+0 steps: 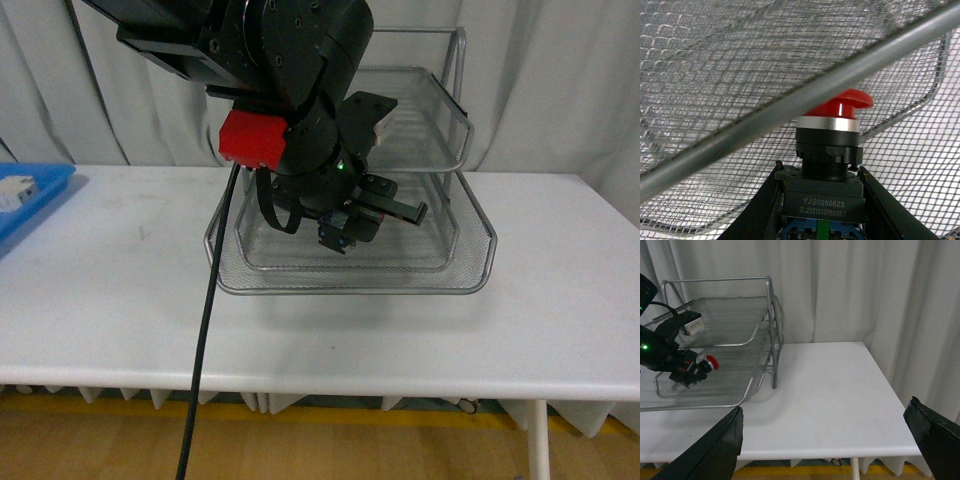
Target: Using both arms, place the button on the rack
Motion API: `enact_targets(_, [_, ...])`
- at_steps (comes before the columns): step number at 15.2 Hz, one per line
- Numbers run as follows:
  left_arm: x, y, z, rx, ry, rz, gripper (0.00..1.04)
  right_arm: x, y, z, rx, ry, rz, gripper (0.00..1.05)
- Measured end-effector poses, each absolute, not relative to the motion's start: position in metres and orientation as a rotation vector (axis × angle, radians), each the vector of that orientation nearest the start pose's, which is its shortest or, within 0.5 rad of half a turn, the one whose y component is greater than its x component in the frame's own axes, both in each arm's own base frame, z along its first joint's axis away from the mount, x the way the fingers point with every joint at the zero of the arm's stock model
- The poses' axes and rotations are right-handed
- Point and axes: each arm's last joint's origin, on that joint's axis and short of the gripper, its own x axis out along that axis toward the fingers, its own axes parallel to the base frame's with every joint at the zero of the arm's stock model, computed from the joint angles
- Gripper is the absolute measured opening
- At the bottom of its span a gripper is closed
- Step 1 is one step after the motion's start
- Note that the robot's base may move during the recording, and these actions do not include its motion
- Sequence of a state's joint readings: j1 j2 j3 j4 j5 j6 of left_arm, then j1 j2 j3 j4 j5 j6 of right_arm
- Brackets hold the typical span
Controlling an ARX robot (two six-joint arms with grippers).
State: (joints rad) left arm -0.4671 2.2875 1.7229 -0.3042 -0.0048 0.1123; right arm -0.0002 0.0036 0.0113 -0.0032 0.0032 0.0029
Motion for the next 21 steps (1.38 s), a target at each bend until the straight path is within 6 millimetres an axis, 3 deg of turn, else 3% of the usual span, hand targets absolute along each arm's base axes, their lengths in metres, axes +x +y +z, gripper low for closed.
enact_targets(5, [0.458, -0.223, 0.157, 0.251, 0.805, -0.438, 0.39, 0.097, 0.0, 0.167, 0.003, -0.004, -0.003, 0.98])
enact_targets(10, [0.453, -0.222, 0.148, 0.219, 0.814, -0.463, 0.95, 0.097, 0.0, 0.167, 0.003, -0.005, -0.003, 0.98])
enact_targets(11, [0.449, -0.22, 0.148, 0.22, 0.817, -0.466, 0.99, 0.097, 0.0, 0.167, 0.003, -0.004, -0.003, 0.98])
enact_targets(16, [0.418, -0.21, 0.188, 0.221, 0.718, -0.494, 0.98, 0.097, 0.0, 0.167, 0.003, -0.004, -0.003, 0.98])
enact_targets(21, [0.36, -0.184, 0.215, 0.228, 0.585, -0.541, 0.98, 0.097, 0.0, 0.167, 0.003, -0.004, -0.003, 0.98])
